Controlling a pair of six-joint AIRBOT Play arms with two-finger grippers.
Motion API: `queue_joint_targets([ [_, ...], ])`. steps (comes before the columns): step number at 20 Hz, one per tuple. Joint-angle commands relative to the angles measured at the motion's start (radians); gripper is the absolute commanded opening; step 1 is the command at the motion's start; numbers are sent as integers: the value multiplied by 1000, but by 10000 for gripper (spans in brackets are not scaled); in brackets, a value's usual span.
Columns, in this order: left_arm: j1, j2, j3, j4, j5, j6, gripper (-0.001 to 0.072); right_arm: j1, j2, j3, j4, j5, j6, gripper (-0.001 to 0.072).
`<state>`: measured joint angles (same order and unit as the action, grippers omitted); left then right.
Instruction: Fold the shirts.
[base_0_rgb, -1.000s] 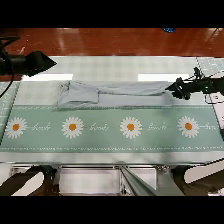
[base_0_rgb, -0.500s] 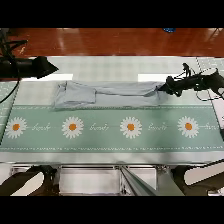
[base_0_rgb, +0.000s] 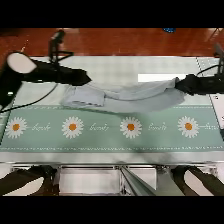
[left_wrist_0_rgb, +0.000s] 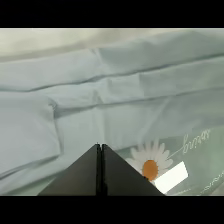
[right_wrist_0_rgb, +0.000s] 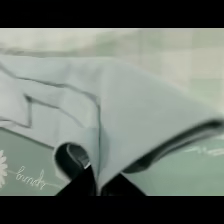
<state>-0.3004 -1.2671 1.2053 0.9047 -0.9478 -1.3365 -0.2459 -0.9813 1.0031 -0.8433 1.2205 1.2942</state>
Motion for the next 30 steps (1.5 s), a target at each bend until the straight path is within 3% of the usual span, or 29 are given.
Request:
queue_joint_targets([
  [1,-197,-174,68,-7,99,-45,16,0,308,-101,-6,64,80,21],
  [4,-338,-359,204,-46,90,-86,16,0,434,-101,-6,116,137,20],
  [8,-501,-563,370,-99,76,-95,16,0,472,-101,-6,150,153,20],
  [12,-613,-646,426,-172,47,-127,16,0,471,-101,-18,114,154,20],
  [15,-613,-644,426,-195,45,-127,17,0,471,-101,-44,111,161,20],
  [18,-506,-620,426,-183,2,-113,17,1,471,-101,-46,111,166,21],
  [22,-249,-528,426,-151,-121,-134,17,1,451,-100,13,79,164,20],
  [26,-14,-309,425,142,-174,-226,17,23,298,-100,212,23,75,20],
  [30,150,-37,416,305,-232,-220,17,274,68,-63,266,-158,31,20],
])
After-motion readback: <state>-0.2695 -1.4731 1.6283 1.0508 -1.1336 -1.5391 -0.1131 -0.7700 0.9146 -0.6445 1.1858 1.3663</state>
